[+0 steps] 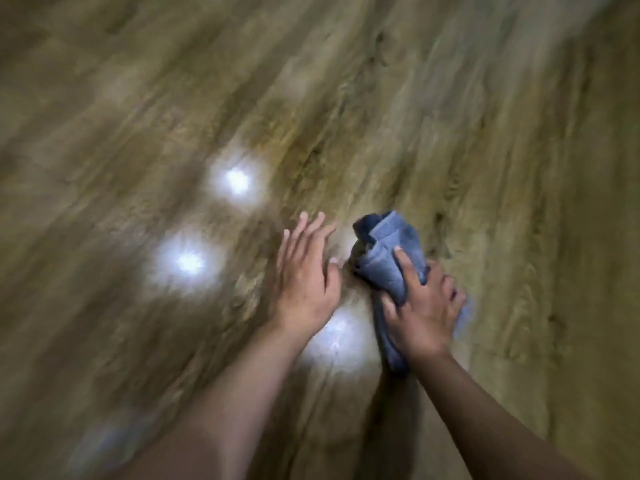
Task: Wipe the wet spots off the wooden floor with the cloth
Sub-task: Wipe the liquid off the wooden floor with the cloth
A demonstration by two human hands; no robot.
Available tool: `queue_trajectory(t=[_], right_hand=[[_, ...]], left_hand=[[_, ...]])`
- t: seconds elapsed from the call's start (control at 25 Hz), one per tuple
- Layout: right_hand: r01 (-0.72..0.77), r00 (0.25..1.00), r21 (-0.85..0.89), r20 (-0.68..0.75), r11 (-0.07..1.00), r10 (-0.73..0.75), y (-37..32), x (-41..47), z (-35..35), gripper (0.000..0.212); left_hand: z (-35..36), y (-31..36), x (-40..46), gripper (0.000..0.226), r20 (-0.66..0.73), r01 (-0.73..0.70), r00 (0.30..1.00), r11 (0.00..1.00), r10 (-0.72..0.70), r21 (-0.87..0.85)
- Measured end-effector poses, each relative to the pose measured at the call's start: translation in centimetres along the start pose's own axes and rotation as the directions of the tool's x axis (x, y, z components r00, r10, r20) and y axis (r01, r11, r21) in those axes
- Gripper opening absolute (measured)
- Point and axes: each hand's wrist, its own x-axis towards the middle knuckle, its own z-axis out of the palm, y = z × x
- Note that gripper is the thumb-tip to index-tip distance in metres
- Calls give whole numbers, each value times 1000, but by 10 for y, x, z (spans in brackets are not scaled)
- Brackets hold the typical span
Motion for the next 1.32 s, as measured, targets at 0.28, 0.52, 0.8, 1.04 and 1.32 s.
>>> queue_trajectory(t=[0.28,0.52,0.8,1.04,1.32], right_hand=[[-480,873,11,-91,877,478,183,29,-11,70],[-458,882,4,-127,889,455,233,95,-3,66],[-434,890,29,-144,901,433,273,160,2,63],[-456,869,23,-205,890,450,319,239,8,64],[-463,876,-6,-158,886,457,327,254,6,66]], left_hand=[[87,51,62,47,211,-190,965,970,156,152],[144,82,101,55,327,-156,944,943,54,294],[178,91,135,58,469,-430,846,846,255,315],[213,96,144,70,512,-448,832,803,213,393],[218,92,147,70,514,-478,829,754,220,449]])
